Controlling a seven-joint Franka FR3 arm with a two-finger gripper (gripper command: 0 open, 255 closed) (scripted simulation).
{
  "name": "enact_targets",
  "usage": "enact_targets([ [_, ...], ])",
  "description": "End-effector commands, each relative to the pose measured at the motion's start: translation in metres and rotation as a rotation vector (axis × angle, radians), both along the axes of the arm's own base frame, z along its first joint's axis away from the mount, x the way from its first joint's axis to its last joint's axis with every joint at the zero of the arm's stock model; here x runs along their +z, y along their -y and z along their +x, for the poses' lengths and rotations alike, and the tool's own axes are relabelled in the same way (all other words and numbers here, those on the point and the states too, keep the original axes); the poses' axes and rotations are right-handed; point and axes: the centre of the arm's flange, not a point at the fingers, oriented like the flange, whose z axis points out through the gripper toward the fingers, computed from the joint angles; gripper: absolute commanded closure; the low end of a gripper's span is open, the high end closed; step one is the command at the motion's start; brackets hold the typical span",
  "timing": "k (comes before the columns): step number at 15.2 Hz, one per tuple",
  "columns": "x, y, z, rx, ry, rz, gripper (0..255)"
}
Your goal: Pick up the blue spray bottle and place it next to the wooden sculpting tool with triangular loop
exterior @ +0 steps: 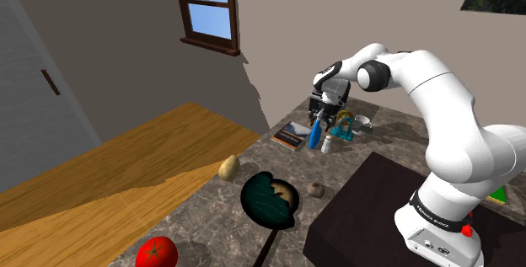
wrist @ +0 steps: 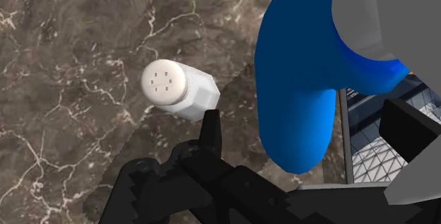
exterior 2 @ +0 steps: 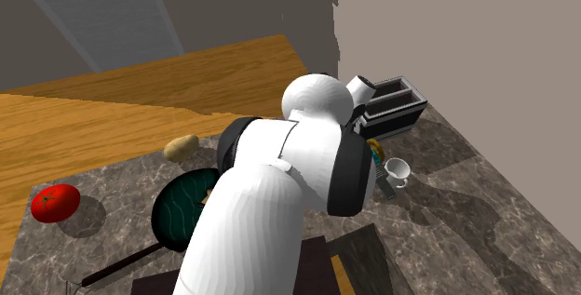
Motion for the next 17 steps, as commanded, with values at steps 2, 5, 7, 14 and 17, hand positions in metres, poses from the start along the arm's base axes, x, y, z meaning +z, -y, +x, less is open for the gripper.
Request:
enact_targets([
  [2,0.000,0.000,0.000,0.000,0.000,0.000,0],
  [5,0.000,0.000,0.000,0.000,0.000,0.000,255],
  [7,0.000,0.000,0.000,0.000,0.000,0.000,255],
  [14,0.005,0.000,0.000,0.000,0.000,0.000,255],
  [17,0.021,0.000,0.000,0.000,0.000,0.000,255],
])
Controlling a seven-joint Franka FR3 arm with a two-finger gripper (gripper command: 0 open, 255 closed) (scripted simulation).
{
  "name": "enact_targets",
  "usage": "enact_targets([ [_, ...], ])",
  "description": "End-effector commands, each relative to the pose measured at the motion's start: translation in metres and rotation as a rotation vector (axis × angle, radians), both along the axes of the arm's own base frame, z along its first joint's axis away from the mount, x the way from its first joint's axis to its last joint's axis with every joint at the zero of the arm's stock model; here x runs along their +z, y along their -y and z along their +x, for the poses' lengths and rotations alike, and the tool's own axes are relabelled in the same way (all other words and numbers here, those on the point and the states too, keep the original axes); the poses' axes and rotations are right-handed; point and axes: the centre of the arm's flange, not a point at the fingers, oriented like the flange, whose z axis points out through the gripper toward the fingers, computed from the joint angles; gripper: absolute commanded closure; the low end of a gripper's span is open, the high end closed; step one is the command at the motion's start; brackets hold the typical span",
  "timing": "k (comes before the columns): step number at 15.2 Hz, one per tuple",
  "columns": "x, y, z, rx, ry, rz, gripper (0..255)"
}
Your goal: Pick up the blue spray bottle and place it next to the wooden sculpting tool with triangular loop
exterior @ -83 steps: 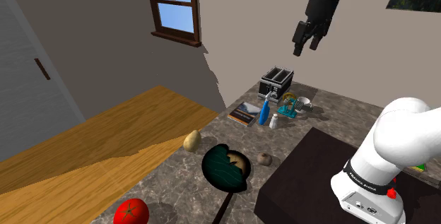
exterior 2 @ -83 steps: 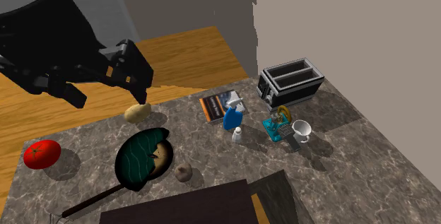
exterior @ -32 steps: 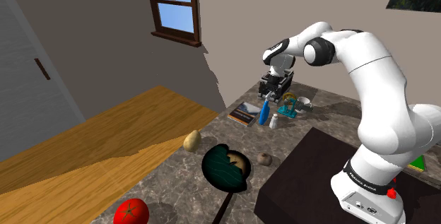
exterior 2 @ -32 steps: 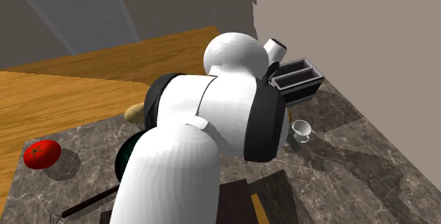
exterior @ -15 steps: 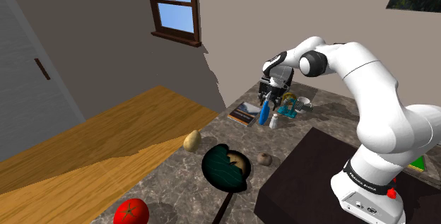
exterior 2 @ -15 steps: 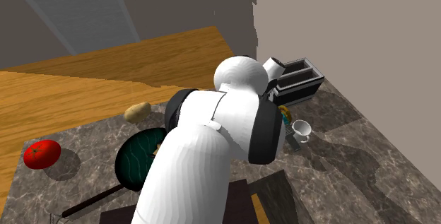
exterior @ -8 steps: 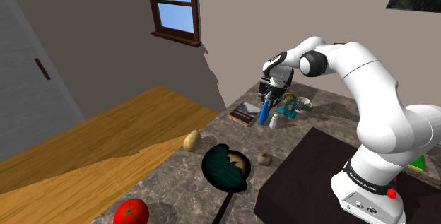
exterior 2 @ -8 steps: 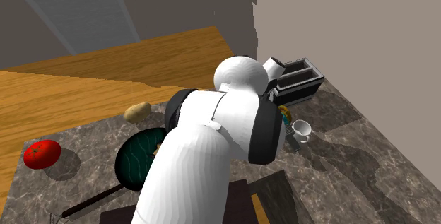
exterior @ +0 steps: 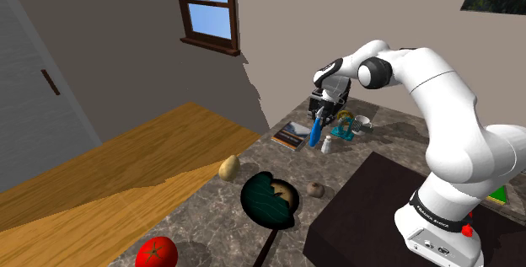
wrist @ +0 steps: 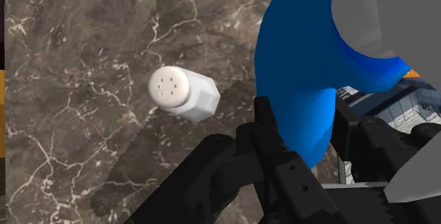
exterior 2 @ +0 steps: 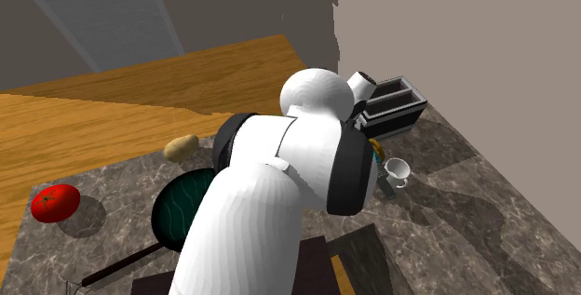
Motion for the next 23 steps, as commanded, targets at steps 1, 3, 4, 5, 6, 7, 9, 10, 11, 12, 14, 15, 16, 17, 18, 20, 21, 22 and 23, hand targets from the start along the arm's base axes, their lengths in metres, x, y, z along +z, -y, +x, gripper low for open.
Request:
enact_targets([
  [1,0.011,0.001,-0.001,0.000,0.000,0.000,255],
  [3,0.021,0.001,-0.001,0.000,0.000,0.000,255],
  [4,0.027,0.001,-0.001,0.000,0.000,0.000,255],
  [5,0.032,0.001,-0.001,0.000,0.000,0.000,255],
  [6,0.037,0.001,-0.001,0.000,0.000,0.000,255],
  [7,0.042,0.001,-0.001,0.000,0.000,0.000,255],
  [9,0.053,0.001,-0.001,0.000,0.000,0.000,255],
  [10,0.058,0.001,-0.001,0.000,0.000,0.000,255],
  [11,0.064,0.001,-0.001,0.000,0.000,0.000,255],
  [12,0.069,0.001,-0.001,0.000,0.000,0.000,255],
  [14,0.079,0.001,-0.001,0.000,0.000,0.000,255],
  [15,0.085,0.001,-0.001,0.000,0.000,0.000,255],
  [16,0.090,0.001,-0.001,0.000,0.000,0.000,255],
  [17,0.095,0.001,-0.001,0.000,0.000,0.000,255],
  [18,0.101,0.001,-0.001,0.000,0.000,0.000,255],
  [20,0.111,0.001,-0.001,0.000,0.000,0.000,255],
  [21,0.116,0.001,-0.001,0.000,0.000,0.000,255],
  [22,0.122,0.001,-0.001,0.000,0.000,0.000,255],
  [23,0.127,0.001,-0.001,0.000,0.000,0.000,255],
])
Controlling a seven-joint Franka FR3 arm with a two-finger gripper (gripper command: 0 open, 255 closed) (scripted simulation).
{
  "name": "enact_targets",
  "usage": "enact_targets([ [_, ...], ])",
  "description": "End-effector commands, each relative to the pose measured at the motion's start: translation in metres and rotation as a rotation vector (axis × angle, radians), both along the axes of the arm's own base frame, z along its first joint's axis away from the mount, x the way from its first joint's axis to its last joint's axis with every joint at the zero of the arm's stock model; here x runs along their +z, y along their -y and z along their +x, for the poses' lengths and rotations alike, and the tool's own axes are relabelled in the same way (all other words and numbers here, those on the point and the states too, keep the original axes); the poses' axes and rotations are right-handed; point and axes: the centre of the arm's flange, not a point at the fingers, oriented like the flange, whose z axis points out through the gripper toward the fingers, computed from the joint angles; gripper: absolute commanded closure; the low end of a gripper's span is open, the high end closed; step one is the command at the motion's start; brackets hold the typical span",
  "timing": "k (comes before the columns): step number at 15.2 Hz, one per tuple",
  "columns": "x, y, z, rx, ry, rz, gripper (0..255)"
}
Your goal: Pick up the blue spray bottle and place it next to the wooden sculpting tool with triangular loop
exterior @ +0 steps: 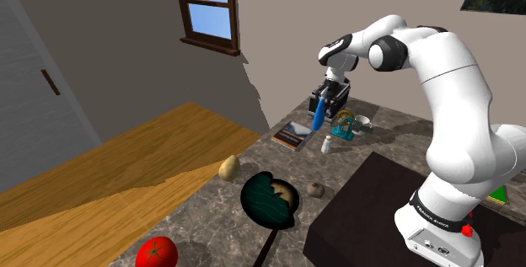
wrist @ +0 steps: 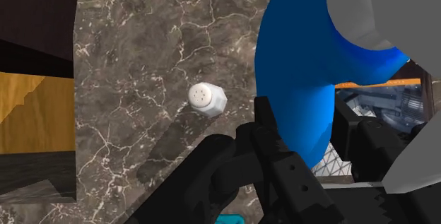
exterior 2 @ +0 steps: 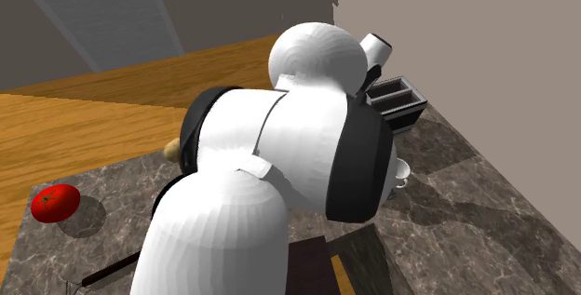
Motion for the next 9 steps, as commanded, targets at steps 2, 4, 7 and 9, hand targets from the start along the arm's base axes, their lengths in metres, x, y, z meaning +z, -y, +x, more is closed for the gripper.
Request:
enact_targets([
  [2,0.016,-0.001,0.000,0.000,0.000,0.000,255],
  [4,0.027,-0.001,0.000,0.000,0.000,0.000,255],
  [7,0.043,-0.001,0.000,0.000,0.000,0.000,255],
  [9,0.053,-0.001,0.000,0.000,0.000,0.000,255],
])
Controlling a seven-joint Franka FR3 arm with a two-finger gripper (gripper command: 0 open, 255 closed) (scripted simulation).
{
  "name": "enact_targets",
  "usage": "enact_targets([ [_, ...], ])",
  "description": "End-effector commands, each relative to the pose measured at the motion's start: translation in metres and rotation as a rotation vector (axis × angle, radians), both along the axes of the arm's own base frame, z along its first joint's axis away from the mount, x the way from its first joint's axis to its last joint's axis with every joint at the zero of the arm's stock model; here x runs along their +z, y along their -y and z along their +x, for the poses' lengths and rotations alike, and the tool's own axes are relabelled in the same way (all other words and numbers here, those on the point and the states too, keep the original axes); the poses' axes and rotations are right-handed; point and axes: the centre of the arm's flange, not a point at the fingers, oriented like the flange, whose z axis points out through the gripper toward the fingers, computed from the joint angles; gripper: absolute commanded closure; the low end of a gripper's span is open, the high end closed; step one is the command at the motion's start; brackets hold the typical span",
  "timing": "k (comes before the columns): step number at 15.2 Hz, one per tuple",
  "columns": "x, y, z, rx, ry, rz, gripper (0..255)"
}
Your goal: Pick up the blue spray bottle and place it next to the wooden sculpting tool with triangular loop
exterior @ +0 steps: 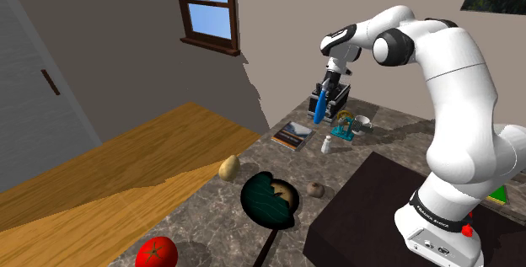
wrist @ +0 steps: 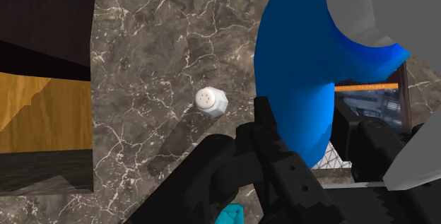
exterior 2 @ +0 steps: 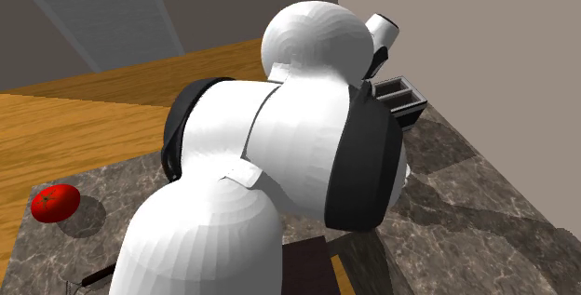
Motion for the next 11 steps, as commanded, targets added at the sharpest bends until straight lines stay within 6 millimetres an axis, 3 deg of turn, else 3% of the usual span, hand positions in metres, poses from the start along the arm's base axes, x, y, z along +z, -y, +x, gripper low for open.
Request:
enact_targets([
  [1,0.010,0.000,0.000,0.000,0.000,0.000,255],
  [11,0.063,0.000,0.000,0.000,0.000,0.000,255],
])
